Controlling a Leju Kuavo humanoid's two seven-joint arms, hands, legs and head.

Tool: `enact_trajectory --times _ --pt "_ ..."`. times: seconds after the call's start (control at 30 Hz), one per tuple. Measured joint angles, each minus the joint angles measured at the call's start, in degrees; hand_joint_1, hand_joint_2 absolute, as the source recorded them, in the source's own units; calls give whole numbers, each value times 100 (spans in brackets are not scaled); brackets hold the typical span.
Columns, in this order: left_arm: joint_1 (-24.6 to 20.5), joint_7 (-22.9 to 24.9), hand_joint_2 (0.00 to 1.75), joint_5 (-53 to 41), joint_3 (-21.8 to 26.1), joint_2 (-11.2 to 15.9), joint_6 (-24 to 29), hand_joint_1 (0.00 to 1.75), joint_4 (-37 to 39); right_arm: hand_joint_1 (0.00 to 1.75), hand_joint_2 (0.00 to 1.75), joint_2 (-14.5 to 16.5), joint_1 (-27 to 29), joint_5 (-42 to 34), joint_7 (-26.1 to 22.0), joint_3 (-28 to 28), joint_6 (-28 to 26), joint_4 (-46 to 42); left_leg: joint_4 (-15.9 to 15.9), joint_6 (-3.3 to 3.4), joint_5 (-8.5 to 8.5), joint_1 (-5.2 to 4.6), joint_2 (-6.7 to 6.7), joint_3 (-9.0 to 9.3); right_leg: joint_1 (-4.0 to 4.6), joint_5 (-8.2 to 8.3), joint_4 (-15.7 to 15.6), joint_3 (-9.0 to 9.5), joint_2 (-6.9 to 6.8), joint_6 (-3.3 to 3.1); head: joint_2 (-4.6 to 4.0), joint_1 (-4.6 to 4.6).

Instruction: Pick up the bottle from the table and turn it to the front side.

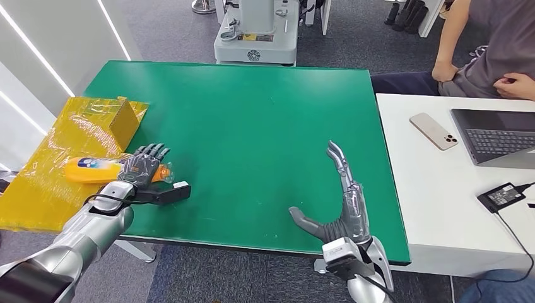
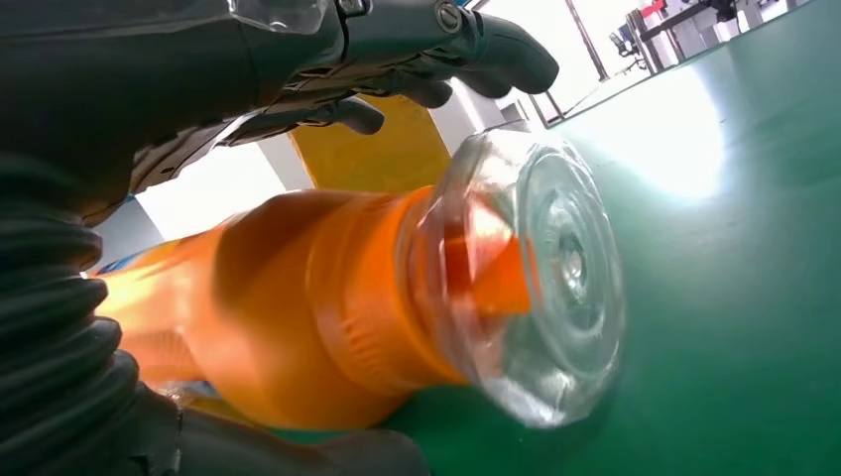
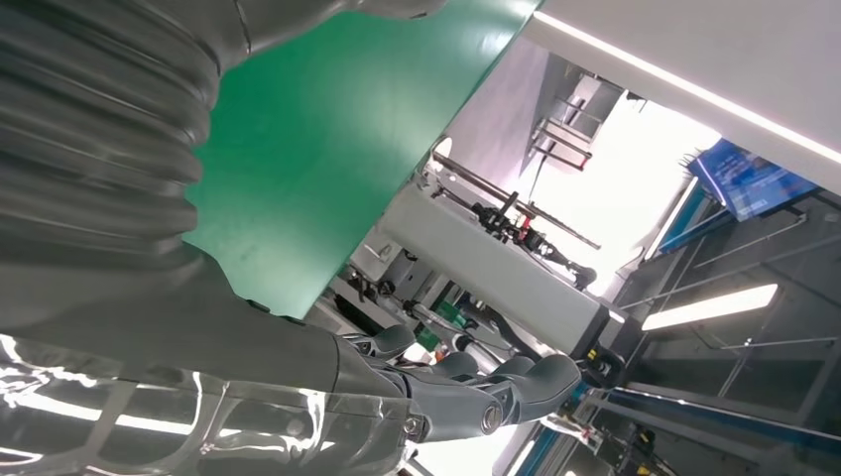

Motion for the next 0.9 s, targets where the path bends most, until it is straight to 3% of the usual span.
enact_trajectory --times 0.53,0.73,0.9 --pt "136 -639 175 594 545 -149 578 0 -1 0 175 -2 53 -76 -26 69 -75 86 1 0 0 -1 0 -2 0 0 -1 -1 0 0 0 1" --pt "491 -1870 175 1614 1165 -310 1161 0 -109 0 175 -3 145 -286 -45 79 -110 101 0 0 -1 -1 1 -2 0 -1 -1 -2 1 0 0 -1" --pt "988 -3393 175 2953 1820 -581 896 0 -534 0 175 -16 184 -311 -52 83 -117 107 0 0 -2 -2 1 -3 -1 -1 -4 -3 1 1 0 0"
